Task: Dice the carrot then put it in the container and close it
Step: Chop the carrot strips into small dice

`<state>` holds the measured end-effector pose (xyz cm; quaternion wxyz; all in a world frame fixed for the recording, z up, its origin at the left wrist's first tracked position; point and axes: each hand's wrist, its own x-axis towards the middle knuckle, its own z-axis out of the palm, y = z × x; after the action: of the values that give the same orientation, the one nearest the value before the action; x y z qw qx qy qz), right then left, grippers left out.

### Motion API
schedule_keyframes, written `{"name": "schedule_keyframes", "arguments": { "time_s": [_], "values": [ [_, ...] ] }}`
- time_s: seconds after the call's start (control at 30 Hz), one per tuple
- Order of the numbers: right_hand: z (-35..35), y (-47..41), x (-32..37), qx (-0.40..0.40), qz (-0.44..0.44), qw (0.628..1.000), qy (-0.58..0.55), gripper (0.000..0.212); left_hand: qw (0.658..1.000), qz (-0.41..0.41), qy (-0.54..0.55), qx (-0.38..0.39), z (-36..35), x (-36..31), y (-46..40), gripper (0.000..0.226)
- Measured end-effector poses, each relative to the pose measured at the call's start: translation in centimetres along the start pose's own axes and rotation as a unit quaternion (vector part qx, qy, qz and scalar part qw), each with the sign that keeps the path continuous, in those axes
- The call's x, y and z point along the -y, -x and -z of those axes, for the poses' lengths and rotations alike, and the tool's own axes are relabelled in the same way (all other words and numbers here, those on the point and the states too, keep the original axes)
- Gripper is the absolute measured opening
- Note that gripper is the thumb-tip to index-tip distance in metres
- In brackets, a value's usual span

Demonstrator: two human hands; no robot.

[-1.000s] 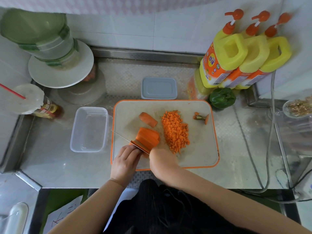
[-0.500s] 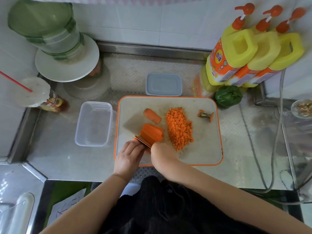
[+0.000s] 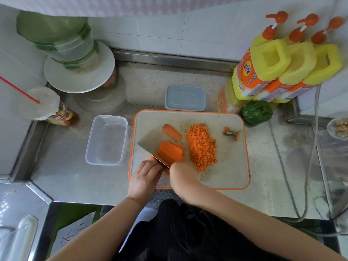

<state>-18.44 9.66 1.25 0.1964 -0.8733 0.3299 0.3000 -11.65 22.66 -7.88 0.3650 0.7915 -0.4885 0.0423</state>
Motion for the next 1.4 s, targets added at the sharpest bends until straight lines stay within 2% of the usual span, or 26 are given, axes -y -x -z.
{"name": "schedule_keyframes", "arguments": {
  "time_s": [0.27, 0.5, 0.6, 0.73, 0.8, 0.9, 1.0, 1.1, 1.23, 1.4],
  "values": [
    [-0.2, 0.4, -0.8, -0.021, 0.042, 0.999, -0.007, 0.020, 1.000, 0.002, -0.008, 0.005, 0.0, -0.1, 0.0, 0.009],
    [1.2, -0.4, -1.3, 0.034, 0.017, 0.998, -0.040, 0.016, 1.000, -0.004, -0.002, 0.008, 0.3, -0.1, -0.2, 0.010],
    [0.7, 0.0, -1.8, 0.019, 0.025, 0.999, -0.036, 0.008, 1.000, 0.000, -0.013, 0.014, 0.4, -0.3, -0.2, 0.011],
    [-0.5, 1.1, -2.0, 0.001, 0.052, 0.996, -0.075, 0.047, 0.999, -0.013, -0.035, 0.024, 0.9, -0.6, -0.4, 0.013],
    [-0.4, 1.6, -2.1, 0.007, 0.058, 0.992, -0.111, 0.050, 0.998, -0.021, -0.060, 0.006, 1.4, -1.0, -0.7, 0.019],
    [-0.3, 1.9, -2.7, 0.019, 0.078, 0.987, -0.137, 0.043, 0.994, -0.035, -0.101, -0.011, 2.2, -1.5, -2.0, 0.025],
    [-0.6, 2.0, -3.0, 0.016, 0.073, 0.985, -0.154, 0.035, 0.984, -0.047, -0.165, 0.047, 2.6, -1.2, -3.7, 0.026],
    [-1.0, 2.1, -3.1, 0.011, 0.052, 0.982, -0.180, 0.031, 0.971, -0.059, -0.204, 0.110, 2.6, -0.9, -4.9, 0.041],
    [-1.5, 2.1, -3.2, 0.009, 0.048, 0.985, -0.166, 0.036, 0.966, -0.084, -0.206, 0.134, 2.8, -0.8, -6.3, 0.046],
    [-1.6, 2.2, -3.6, -0.004, 0.039, 0.987, -0.159, 0.033, 0.957, -0.090, -0.217, 0.168, 2.8, -0.7, -7.0, 0.047]
  ]
}}
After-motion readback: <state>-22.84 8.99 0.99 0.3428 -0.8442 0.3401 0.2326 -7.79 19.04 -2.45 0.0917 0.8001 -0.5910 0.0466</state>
